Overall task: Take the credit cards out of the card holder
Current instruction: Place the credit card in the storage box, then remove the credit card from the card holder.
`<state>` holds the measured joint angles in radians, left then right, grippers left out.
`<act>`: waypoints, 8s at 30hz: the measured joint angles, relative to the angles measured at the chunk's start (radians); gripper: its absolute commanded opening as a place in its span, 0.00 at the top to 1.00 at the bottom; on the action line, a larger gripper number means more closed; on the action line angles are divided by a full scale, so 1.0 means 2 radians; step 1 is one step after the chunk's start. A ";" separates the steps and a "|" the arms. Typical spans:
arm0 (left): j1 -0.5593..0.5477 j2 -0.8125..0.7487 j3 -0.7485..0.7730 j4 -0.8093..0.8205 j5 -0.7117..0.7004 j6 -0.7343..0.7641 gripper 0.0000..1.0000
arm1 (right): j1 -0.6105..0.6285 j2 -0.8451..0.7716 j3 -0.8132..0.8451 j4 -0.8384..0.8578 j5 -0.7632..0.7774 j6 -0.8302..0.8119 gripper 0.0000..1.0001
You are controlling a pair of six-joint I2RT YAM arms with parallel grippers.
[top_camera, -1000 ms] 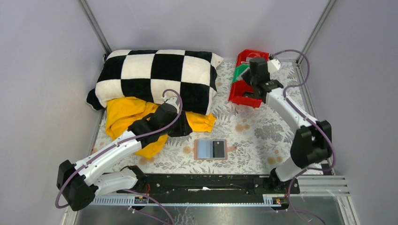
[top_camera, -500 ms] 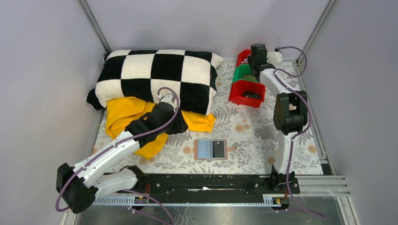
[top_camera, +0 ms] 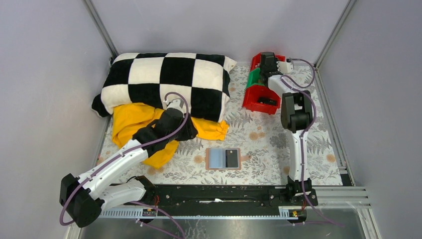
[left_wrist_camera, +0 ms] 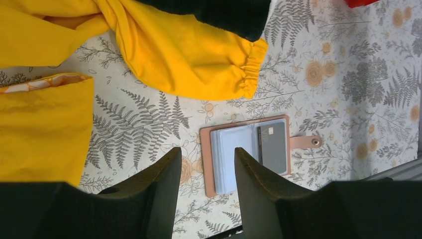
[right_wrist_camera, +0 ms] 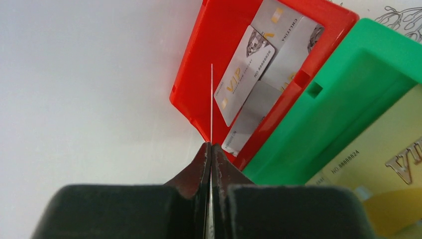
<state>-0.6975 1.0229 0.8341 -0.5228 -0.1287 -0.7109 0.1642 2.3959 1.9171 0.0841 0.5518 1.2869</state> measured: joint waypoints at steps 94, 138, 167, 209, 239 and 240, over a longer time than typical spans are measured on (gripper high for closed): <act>-0.149 0.243 -0.133 0.358 0.091 -0.234 0.64 | 0.167 -0.548 -0.791 0.074 -0.534 -0.274 0.73; -0.138 0.262 -0.151 0.406 0.110 -0.244 0.75 | 0.185 -0.513 -0.810 0.147 -0.557 -0.260 0.74; -0.120 0.216 -0.205 0.427 0.127 -0.224 1.00 | 0.187 -0.458 -0.814 0.223 -0.579 -0.241 0.81; -0.062 0.076 -0.255 0.331 0.171 -0.157 1.00 | 0.199 -0.568 -0.773 0.091 -0.543 -0.252 0.57; 0.020 0.032 -0.261 0.353 0.313 -0.151 1.00 | 0.259 -0.382 -0.784 0.373 -0.591 -0.120 0.41; 0.022 0.032 -0.262 0.354 0.317 -0.152 1.00 | 0.259 -0.378 -0.786 0.385 -0.594 -0.114 0.42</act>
<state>-0.6544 1.0863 0.3111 0.1844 0.5060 -1.0153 0.6830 1.6398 0.3454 0.8547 -0.6357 1.0584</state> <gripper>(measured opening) 0.005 0.582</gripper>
